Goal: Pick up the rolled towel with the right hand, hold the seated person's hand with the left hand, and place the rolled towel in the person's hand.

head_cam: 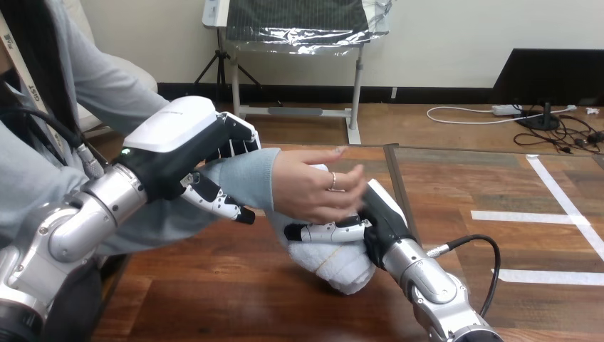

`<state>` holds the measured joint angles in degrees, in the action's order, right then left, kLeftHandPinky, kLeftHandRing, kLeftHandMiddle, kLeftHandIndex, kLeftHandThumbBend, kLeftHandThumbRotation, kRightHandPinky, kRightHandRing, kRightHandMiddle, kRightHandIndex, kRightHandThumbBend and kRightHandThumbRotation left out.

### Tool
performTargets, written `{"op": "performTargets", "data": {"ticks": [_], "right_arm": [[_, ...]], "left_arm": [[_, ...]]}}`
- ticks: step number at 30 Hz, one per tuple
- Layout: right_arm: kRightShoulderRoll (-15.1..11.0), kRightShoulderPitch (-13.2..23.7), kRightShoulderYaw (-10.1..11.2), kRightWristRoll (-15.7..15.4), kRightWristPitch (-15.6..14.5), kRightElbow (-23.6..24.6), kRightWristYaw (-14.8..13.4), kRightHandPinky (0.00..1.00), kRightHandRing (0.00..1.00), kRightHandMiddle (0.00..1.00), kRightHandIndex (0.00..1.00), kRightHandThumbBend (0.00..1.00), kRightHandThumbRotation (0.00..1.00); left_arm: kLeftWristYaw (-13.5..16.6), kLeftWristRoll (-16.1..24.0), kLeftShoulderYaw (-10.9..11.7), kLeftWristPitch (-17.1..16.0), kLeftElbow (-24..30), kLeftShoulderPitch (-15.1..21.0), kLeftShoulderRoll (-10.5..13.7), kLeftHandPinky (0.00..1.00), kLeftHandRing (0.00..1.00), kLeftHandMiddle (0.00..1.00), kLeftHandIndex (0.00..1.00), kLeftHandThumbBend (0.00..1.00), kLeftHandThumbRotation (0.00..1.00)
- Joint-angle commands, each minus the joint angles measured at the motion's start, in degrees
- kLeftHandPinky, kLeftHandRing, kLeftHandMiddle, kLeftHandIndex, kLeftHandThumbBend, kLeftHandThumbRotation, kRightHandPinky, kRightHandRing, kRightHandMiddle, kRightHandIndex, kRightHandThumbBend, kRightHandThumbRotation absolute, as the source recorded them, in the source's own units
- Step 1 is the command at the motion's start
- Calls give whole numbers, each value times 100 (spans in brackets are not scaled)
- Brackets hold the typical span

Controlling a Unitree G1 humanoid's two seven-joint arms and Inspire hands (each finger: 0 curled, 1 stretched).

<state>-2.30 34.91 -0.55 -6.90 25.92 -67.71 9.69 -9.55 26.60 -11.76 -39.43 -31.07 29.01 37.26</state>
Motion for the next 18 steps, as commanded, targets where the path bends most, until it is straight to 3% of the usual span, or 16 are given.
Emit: {"op": "performTargets", "data": {"ticks": [1, 14, 16, 18], "right_arm": [[-96, 101, 17, 37, 90, 219, -44, 41, 45, 49, 47, 79, 0], [-91, 82, 168, 248, 234, 249, 90, 40, 45, 49, 47, 79, 0], [-71, -15, 436, 691, 452, 389, 529, 39, 44, 48, 46, 79, 0], [-59, -85, 566, 951, 553, 512, 789, 38, 43, 48, 46, 79, 0]], "left_arm": [[113, -204, 137, -181, 327, 216, -154, 35, 40, 45, 45, 84, 0], [79, -245, 137, -142, 366, 121, -159, 36, 41, 45, 46, 85, 0], [81, -239, 116, -115, 392, 77, -159, 36, 41, 45, 46, 85, 0], [82, -243, 109, -111, 393, 55, -160, 36, 41, 45, 46, 85, 0]]}}
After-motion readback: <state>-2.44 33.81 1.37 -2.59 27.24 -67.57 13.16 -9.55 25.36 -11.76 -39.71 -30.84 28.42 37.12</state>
